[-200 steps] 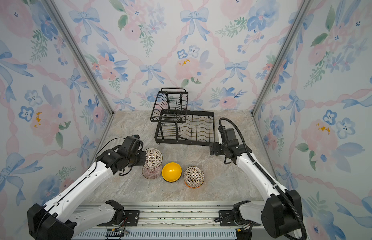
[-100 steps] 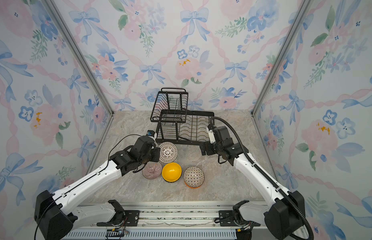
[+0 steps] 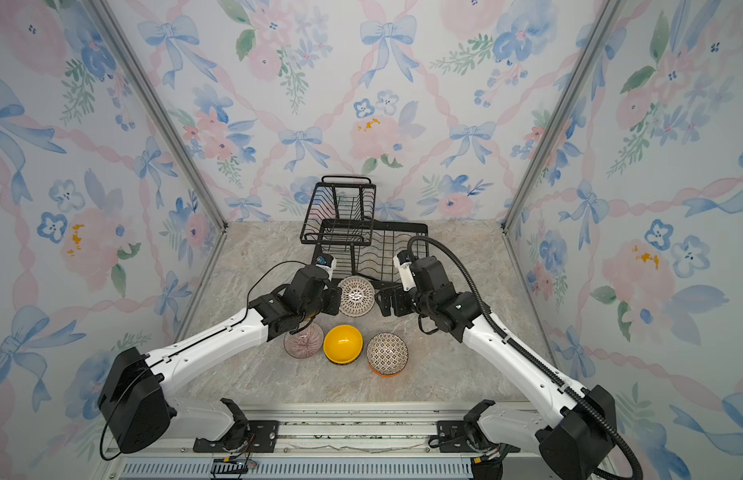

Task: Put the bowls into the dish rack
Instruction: 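Lift the bowl with the left gripper and tilt it toward the rack, then grasp the bowl's rim with the right gripper while left gripper holds it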

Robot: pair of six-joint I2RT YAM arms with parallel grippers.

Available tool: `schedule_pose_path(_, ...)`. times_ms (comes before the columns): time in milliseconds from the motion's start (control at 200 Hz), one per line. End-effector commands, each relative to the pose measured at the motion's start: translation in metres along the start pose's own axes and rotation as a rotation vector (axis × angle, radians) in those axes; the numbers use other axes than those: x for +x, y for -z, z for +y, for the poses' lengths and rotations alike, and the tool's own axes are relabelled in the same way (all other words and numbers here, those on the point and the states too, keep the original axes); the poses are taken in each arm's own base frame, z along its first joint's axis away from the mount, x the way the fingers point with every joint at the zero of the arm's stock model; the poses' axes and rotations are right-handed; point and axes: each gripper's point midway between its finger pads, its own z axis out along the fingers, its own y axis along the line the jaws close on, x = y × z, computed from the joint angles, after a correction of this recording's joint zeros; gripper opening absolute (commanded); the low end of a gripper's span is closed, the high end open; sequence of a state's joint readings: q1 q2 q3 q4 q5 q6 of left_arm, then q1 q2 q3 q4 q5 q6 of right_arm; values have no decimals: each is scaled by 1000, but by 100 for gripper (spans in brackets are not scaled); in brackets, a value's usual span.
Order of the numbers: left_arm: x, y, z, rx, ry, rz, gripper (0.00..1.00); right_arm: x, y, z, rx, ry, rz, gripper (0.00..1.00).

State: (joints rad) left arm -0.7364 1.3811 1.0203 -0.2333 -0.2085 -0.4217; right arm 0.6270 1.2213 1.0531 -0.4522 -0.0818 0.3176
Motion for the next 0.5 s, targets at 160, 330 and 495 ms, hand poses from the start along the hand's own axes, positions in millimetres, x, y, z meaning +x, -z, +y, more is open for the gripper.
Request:
schedule_pose_path(160, -43, 7, -33, 119, -2, -142, 0, -11, -26, 3, 56, -77, -13, 86)
schedule_pose_path(330, -42, 5, -38, 140, -2, -145, 0, -11, -35, -1, 87, -96, -14, 66)
schedule_pose_path(495, -41, 6, -38, 144, 1, -151, 0, -11, -40, -3, 106, -101, -17, 48)
